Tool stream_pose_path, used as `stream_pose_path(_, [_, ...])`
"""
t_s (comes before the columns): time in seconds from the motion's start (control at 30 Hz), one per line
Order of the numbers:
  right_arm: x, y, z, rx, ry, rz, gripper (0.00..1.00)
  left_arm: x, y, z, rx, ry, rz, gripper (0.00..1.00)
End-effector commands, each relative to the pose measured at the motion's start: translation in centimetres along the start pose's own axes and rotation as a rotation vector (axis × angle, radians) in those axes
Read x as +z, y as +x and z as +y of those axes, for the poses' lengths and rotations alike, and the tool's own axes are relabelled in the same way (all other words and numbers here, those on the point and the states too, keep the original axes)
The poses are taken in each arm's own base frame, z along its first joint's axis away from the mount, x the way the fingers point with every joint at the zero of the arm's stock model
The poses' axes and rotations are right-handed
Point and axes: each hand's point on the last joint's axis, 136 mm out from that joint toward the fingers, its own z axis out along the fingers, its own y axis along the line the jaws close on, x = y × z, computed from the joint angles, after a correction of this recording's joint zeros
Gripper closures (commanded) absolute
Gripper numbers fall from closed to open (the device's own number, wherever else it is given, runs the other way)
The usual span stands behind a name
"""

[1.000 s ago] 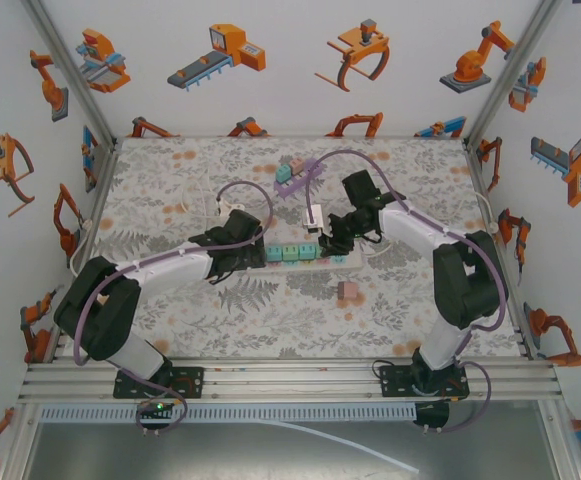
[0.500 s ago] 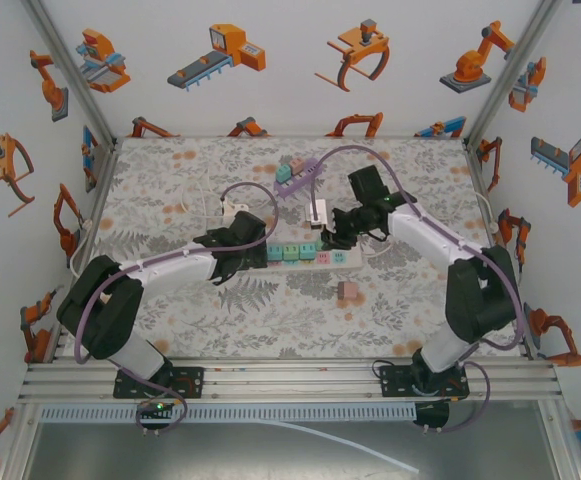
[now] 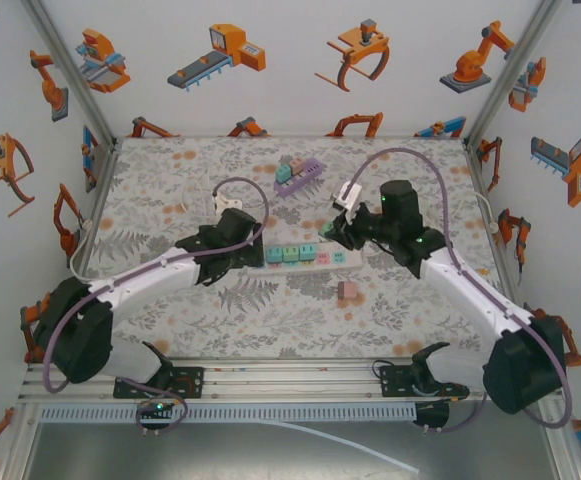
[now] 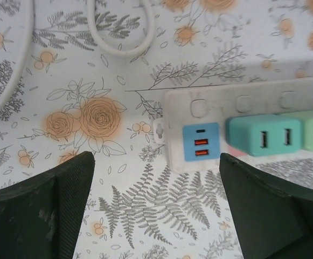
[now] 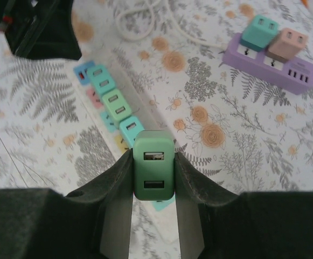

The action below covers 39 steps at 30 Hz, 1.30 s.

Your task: Pull the plug off the socket

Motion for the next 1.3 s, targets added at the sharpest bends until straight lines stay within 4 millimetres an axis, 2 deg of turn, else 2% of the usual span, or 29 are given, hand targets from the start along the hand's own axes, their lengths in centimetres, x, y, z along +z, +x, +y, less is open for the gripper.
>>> stream_pose_path(0.0, [-2.1,-2.8,-1.8,0.302,0.145,-0.14,0.87,-2.5,-1.0,-0.3,0.031,0.076,-0.04,0.1])
stream_pose_path(0.13, [-4.6,-1.6,-2.8,0.522,0.286,-0.164,0.88,-6.6,-2.1,-2.9,0.114,0.308,-0.104,0.05])
stream_pose_path(0.23, [-6.0,-0.1,-2.7,0.658,0.34,-0.161,0.88,-10.3,-2.4,-4.8,0.184,0.498,-0.168,0.04])
stream_pose_path(0.33, [-6.6,0.8,-2.1,0.774,0.34,-0.194,0.88,-13.7,-2.1,-6.3,0.265,0.653,-0.214,0.03])
stream_pose_path(0.53, [-6.9,3.7,-1.5,1.043,0.354,-0.227,0.88,-17.6,-0.7,-8.3,0.377,0.819,-0.215,0.02])
stream_pose_path(0.7, [-5.2,8.2,-0.9,1.214,0.383,-0.182,0.87,-18.9,1.0,-9.7,0.441,0.907,-0.178,0.01])
stream_pose_path(0.83, [-3.3,11.3,0.2,1.283,0.394,-0.144,0.87,-18.5,2.1,-10.0,0.483,0.901,-0.142,0.03])
stream_pose_path(1.03, [-0.9,13.7,1.9,1.286,0.431,-0.084,0.86,-17.5,2.4,-11.0,0.474,0.904,-0.132,0.03])
stream_pose_path(1.27, [1.2,14.9,3.2,1.273,0.457,-0.05,0.83,-17.0,2.9,-11.2,0.487,0.897,-0.108,0.03])
